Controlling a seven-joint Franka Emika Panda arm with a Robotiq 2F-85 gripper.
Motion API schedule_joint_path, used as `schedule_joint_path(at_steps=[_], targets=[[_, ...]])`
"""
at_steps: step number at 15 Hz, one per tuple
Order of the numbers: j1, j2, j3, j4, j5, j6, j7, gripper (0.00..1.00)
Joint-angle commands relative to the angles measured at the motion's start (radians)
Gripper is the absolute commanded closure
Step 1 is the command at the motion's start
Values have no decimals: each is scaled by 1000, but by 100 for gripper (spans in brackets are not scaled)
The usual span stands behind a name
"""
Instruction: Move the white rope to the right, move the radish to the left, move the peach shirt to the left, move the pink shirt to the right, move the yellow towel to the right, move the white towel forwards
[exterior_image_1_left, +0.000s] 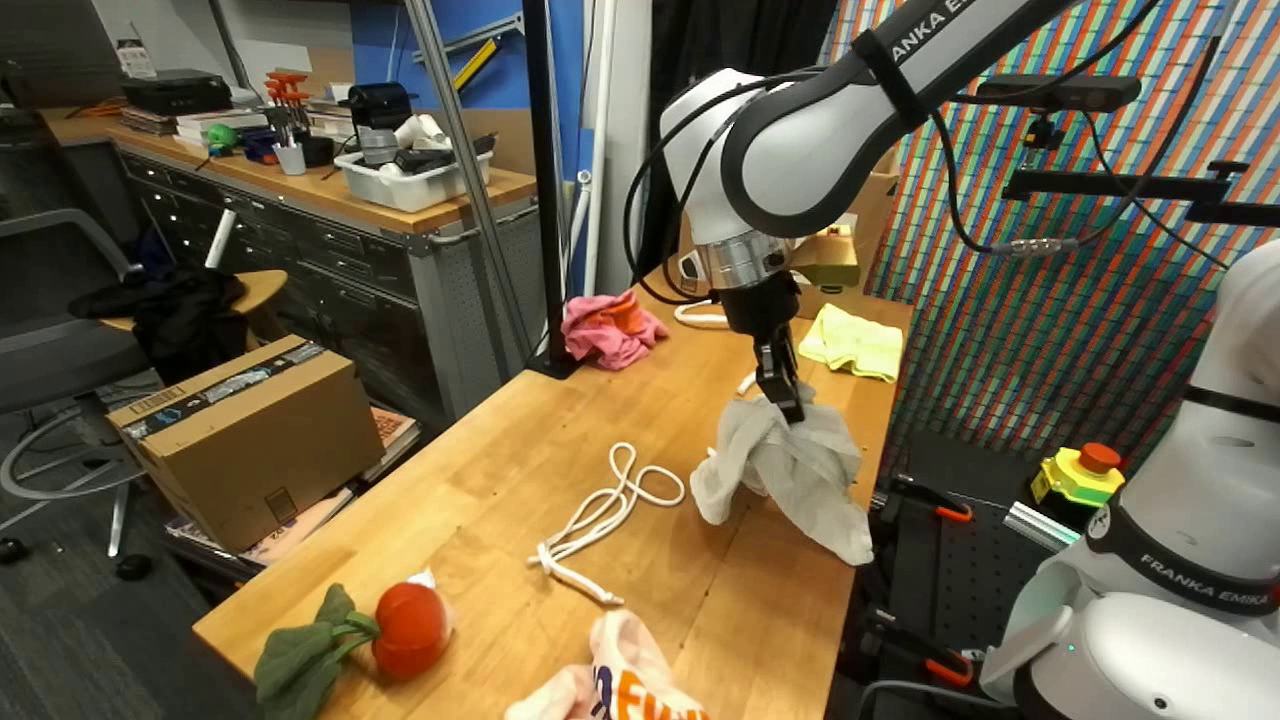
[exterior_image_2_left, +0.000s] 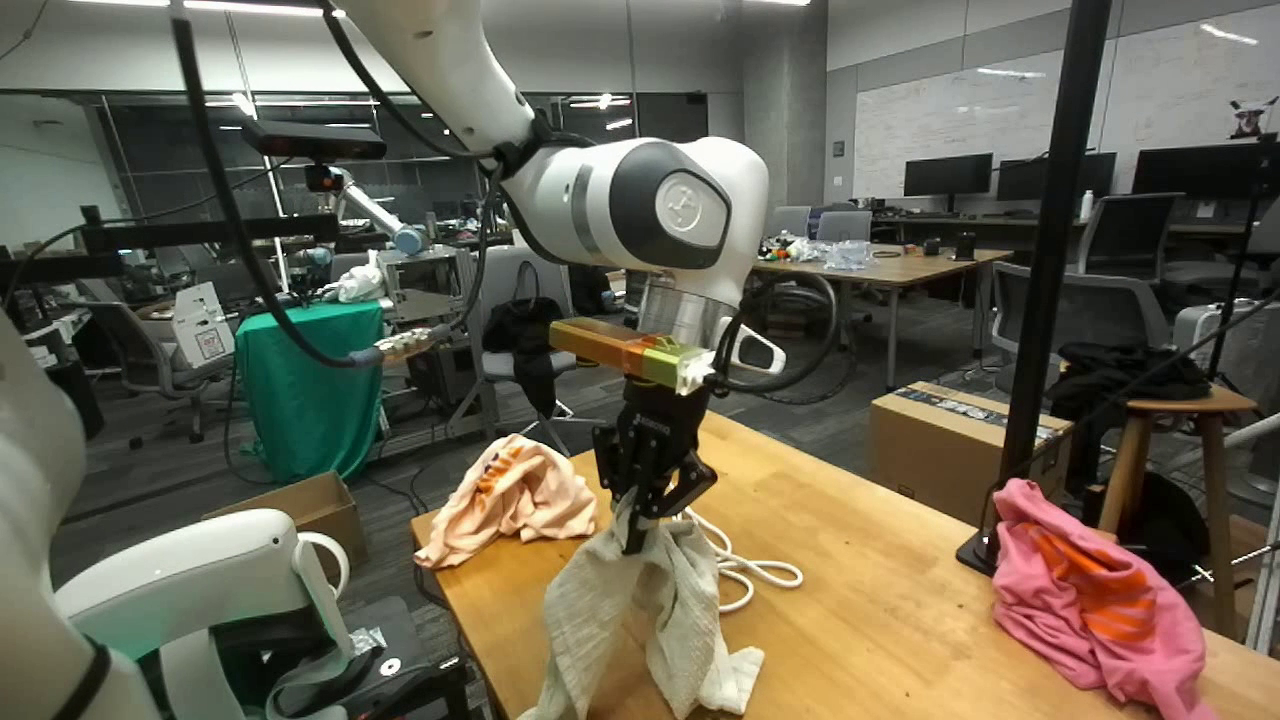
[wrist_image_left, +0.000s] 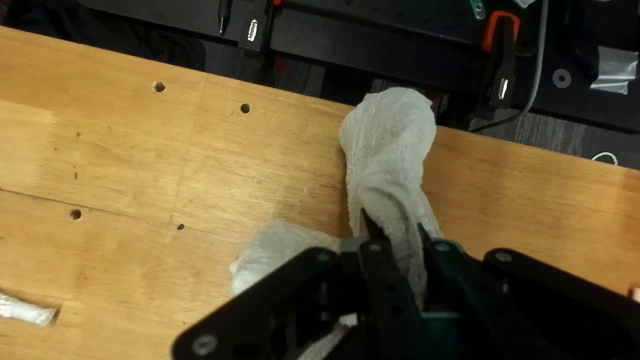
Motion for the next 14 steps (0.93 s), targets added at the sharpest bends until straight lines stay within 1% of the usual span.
schedule_joint_path(at_steps=[1,5,12,13,14], targets=[[-10,14,-3,6,-14,34,48,92],[-28,22,-19,9,-59,14,78,92],[-46,59,-38,14,-142,15,143,91],[-46,63,-38,16,-150,12,148,72],[-45,68,-38,15,-154,14,152,62]])
